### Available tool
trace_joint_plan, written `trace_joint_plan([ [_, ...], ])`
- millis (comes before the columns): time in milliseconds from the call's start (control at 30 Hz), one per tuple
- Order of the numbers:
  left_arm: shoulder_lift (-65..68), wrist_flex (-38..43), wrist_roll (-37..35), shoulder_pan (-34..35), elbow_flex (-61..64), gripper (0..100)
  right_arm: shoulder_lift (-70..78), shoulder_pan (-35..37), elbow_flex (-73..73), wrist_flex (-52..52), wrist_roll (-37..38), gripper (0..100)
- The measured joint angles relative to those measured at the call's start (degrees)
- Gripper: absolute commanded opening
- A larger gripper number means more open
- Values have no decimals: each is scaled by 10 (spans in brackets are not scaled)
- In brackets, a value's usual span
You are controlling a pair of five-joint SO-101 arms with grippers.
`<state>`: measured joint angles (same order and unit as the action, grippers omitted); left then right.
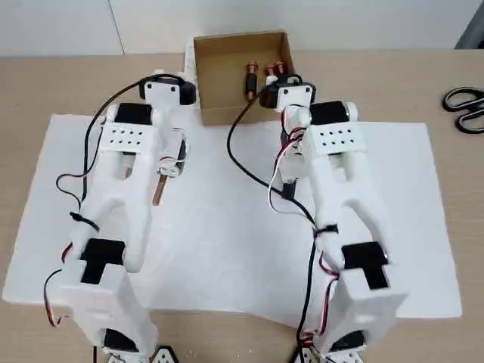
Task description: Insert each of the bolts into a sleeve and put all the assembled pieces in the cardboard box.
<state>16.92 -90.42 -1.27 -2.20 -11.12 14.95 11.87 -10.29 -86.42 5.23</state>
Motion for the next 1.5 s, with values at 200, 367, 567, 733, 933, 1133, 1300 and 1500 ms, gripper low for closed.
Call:
trace_joint_plan([
  [200,0,-33,0,-5,-20,6,59,8,0,33,-34,162],
  [367,0,-34,0,-5,-20,6,80,36,0,58,-42,162],
  [567,0,-34,0,-5,-20,6,117,36,0,76,-42,162],
  [733,0,-34,0,-5,-20,6,134,36,0,84,-53,124],
  [933,0,-34,0,-5,-20,6,135,33,-1,86,-55,14],
  [1133,0,-34,0,-5,-20,6,135,29,-1,86,-55,4],
  [1300,0,-64,0,-5,-43,6,105,25,-28,25,-51,4],
  [1500,-1,-87,0,-4,-103,6,-21,25,-61,-62,-16,4],
])
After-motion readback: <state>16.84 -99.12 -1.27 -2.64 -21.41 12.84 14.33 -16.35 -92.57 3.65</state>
